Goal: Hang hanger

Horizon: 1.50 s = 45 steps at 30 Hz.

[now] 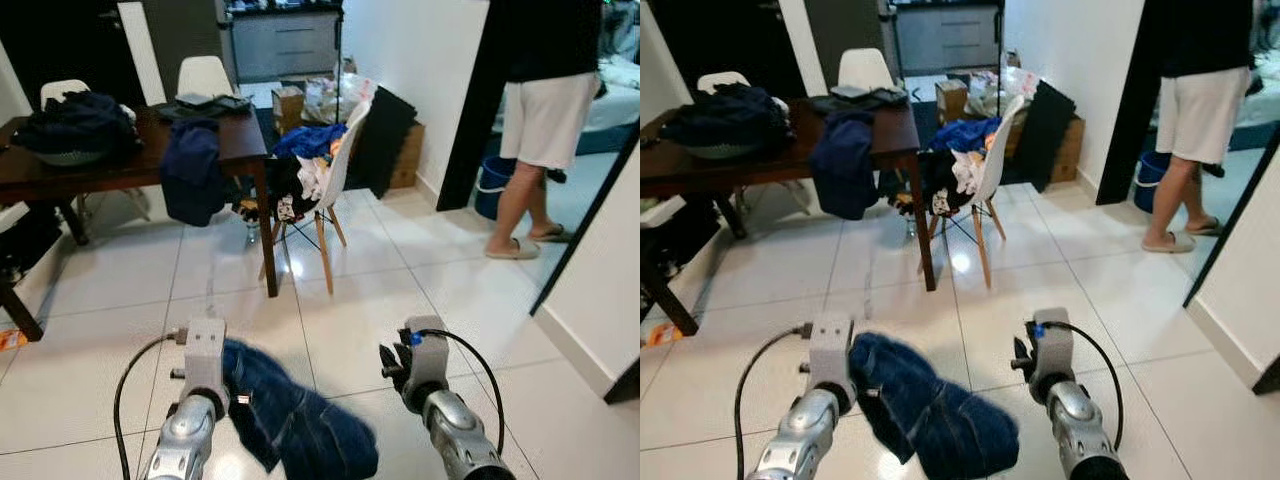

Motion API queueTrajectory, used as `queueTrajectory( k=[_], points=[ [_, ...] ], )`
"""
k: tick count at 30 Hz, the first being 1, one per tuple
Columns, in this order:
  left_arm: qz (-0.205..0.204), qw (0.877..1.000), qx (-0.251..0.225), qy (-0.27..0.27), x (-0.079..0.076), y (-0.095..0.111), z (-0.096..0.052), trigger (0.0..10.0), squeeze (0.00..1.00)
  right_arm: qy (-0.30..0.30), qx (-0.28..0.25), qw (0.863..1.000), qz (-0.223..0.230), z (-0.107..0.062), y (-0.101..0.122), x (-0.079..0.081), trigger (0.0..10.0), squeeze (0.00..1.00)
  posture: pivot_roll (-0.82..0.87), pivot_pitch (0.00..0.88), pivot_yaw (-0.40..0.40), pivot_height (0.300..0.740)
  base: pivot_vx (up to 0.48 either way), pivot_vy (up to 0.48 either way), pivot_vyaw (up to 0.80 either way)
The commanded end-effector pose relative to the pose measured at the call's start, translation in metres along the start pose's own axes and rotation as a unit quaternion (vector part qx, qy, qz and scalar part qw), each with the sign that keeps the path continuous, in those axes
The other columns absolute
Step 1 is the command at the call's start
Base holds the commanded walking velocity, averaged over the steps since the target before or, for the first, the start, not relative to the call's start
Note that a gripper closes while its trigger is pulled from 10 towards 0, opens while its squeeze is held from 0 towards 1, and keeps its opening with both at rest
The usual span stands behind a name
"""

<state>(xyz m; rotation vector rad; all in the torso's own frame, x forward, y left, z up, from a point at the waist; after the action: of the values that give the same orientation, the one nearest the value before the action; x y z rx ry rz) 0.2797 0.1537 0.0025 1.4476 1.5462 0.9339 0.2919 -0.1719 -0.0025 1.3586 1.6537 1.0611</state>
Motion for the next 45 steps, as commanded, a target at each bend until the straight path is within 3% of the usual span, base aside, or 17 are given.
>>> queueTrajectory(
  k=[1, 8, 21, 29, 37, 40, 45],
  points=[
    [0.012, 1.0, 0.006, 0.002, 0.006, -0.002, 0.002, 10.0, 0.0, 0.001, 0.019, 1.0, -0.013, 0.001, -0.006, 0.006, 10.0, 0.0, -0.09, 0.0, 0.017, 0.74, 0.0, 0.0, 0.0],
    [0.014, 1.0, 0.014, 0.001, 0.005, -0.005, 0.001, 10.0, 0.0, 0.011, 0.035, 0.999, -0.026, 0.001, -0.012, 0.015, 10.0, 0.0, -0.08, 0.0, 0.008, 0.74, 0.0, 0.0, 0.0],
    [0.023, 0.999, 0.025, -0.018, 0.001, -0.017, -0.002, 10.0, 0.0, 0.0, 0.035, 0.999, -0.027, -0.001, -0.016, 0.008, 10.0, 0.0, -0.1, 0.027, 0.042, 0.74, 0.0, 0.0, 0.0],
    [0.009, 1.0, 0.019, -0.019, -0.003, -0.02, -0.004, 10.0, 0.0, -0.001, 0.04, 0.999, -0.018, -0.007, -0.026, 0.013, 10.0, 0.0, -0.09, 0.017, 0.004, 0.74, 0.0, 0.0, 0.0],
    [0.003, 1.0, 0.017, 0.012, 0.007, -0.021, -0.008, 10.0, 0.0, 0.014, 0.05, 0.999, -0.003, -0.005, -0.029, 0.023, 10.0, 0.0, -0.01, 0.0, -0.046, 0.74, 0.0, 0.0, 0.0],
    [-0.007, 1.0, 0.011, 0.027, 0.016, -0.019, -0.011, 10.0, 0.0, 0.022, 0.047, 0.999, -0.001, -0.003, -0.027, 0.028, 10.0, 0.0, -0.01, 0.0, -0.037, 0.74, 0.0, 0.0, 0.0],
    [-0.003, 1.0, 0.015, 0.018, 0.015, -0.021, -0.01, 10.0, 0.0, 0.021, 0.038, 0.999, 0.0, -0.001, -0.022, 0.03, 10.0, 0.0, -0.03, 0.0, -0.025, 0.74, 0.0, 0.0, 0.0]
  ],
)
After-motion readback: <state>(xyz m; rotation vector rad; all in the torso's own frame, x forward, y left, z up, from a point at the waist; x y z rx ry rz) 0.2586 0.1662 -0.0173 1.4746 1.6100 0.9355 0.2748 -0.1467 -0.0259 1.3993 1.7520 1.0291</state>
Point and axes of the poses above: a point about 5 cm out from each wrist's last joint towards the gripper, its own z axis pointing out of the wrist towards the gripper, its own y axis along the axis of the wrist's last joint, x = y × z, the point moved 1 cm from there along z, pointing out of the wrist towards the gripper, and after that the axes turned 6 degrees about -z, right-handed, at the moved point
